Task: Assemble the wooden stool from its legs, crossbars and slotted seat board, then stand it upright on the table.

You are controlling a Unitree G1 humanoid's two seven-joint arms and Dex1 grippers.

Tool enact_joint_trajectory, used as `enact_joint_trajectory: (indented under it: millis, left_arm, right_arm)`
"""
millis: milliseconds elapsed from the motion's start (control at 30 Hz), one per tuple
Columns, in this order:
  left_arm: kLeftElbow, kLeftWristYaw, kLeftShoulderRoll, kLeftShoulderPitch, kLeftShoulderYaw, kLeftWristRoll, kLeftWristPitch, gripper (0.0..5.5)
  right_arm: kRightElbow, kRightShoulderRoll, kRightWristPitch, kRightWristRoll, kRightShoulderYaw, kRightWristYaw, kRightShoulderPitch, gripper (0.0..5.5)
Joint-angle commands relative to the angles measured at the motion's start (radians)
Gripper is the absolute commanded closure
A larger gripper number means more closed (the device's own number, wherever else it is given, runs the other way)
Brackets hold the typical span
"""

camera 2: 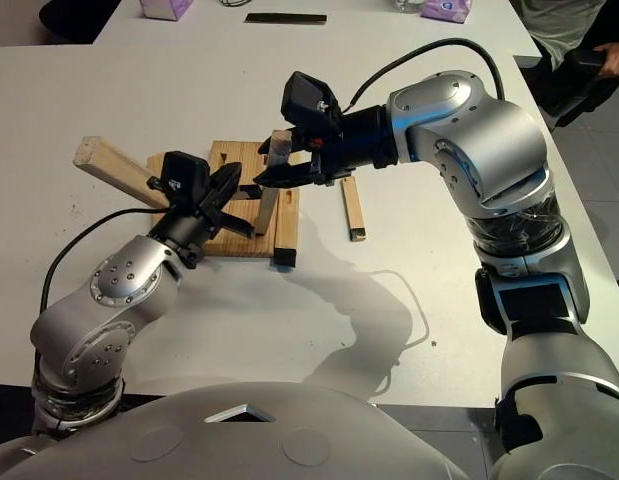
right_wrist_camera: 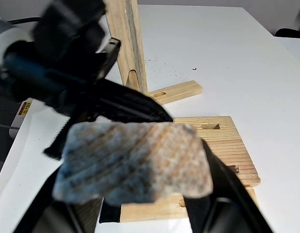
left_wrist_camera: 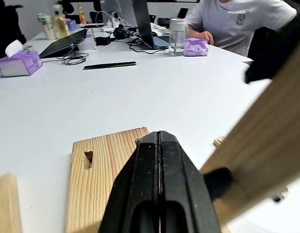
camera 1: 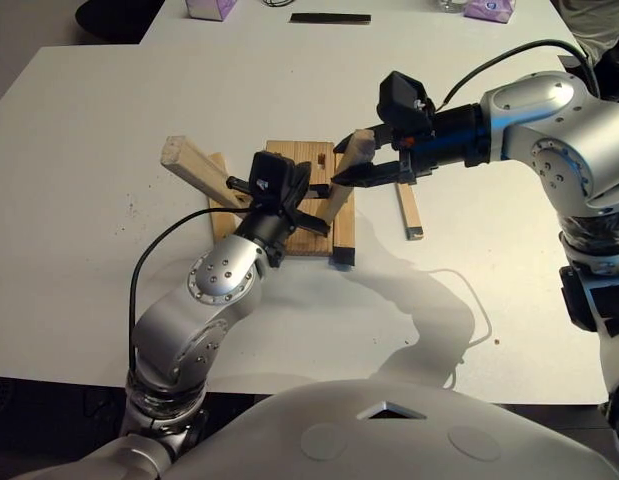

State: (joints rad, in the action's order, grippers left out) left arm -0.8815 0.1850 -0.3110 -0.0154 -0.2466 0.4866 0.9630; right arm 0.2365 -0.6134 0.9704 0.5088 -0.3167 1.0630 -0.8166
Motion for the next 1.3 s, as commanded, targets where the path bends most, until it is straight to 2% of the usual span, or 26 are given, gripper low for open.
enact_joint_trajectory:
  millis: [33,200,333,400,433,500,567,633,700,800,867,900,967,1033,1200,1267,1300]
  left_arm:
    - [0.086,-0.044,-0.017,0.042,-0.01,-0.037,0.025,5.5]
    - [0.125,-0.04,0.032,0.015,0.018,-0.111,-0.076,5.5]
    - [0.026,-0.008,0.184,-0.173,0.18,-0.054,-0.227,5.5]
    - [-0.011,0.049,0.229,-0.359,0.334,0.017,-0.278,5.5]
    - [-0.02,0.067,0.202,-0.438,0.423,0.043,-0.285,5.5]
    - [0.015,0.076,0.064,-0.507,0.645,0.068,-0.264,5.5]
    - [0.086,0.043,-0.061,-0.438,0.83,0.039,-0.234,5.5]
    - [0.142,-0.033,-0.122,-0.273,0.92,0.025,-0.189,5.5]
    - [0.149,-0.173,-0.141,-0.078,0.893,0.054,-0.183,5.5]
    - [0.09,-0.336,-0.098,0.116,0.709,0.108,-0.23,5.5]
    - [0.014,-0.413,-0.039,0.158,0.467,0.162,-0.244,5.5]
    - [-0.039,-0.459,-0.018,0.159,0.308,0.193,-0.238,5.5]
    - [-0.101,-0.496,0.027,0.178,0.119,0.22,-0.243,5.5]
    - [-0.081,-0.502,0.017,0.207,0.085,0.172,-0.262,5.5]
    - [-0.023,-0.547,-0.037,0.281,0.122,0.113,-0.316,5.5]
    - [0.0,-0.54,-0.048,0.297,0.166,0.092,-0.353,5.5]
    - [0.032,-0.516,-0.043,0.286,0.239,0.095,-0.372,5.5]
  right_arm:
    - [-0.035,0.012,0.01,-0.012,-0.025,0.0,-0.012,3.46]
    - [-0.052,0.021,0.0,-0.016,-0.035,0.021,-0.057,3.46]
    - [-0.079,0.0,-0.027,-0.041,-0.058,0.046,-0.062,3.46]
    - [-0.086,-0.004,-0.033,-0.047,-0.06,0.056,-0.064,3.46]
    - [-0.087,-0.007,-0.035,-0.049,-0.061,0.063,-0.065,3.46]
    - [-0.079,-0.017,-0.033,-0.048,-0.056,0.071,-0.059,3.46]
    - [-0.069,-0.026,-0.029,-0.045,-0.049,0.071,-0.05,3.46]
    - [-0.066,-0.03,-0.03,-0.043,-0.047,0.074,-0.048,3.46]
    - [-0.063,-0.031,-0.03,-0.04,-0.046,0.079,-0.049,3.46]
    - [-0.068,-0.024,-0.036,-0.038,-0.056,0.093,-0.06,3.46]
    - [-0.076,-0.015,-0.046,-0.038,-0.069,0.108,-0.07,3.46]
    - [-0.077,-0.01,-0.049,-0.039,-0.078,0.115,-0.073,3.46]
    - [-0.093,0.004,-0.062,-0.048,-0.104,0.134,-0.089,3.46]
    - [-0.112,0.014,-0.077,-0.058,-0.121,0.158,-0.103,3.46]
    - [-0.121,0.021,-0.089,-0.071,-0.112,0.174,-0.094,3.46]
    - [-0.117,0.01,-0.096,-0.073,-0.106,0.188,-0.086,3.46]
    - [-0.121,0.0,-0.102,-0.08,-0.102,0.19,-0.081,3.46]
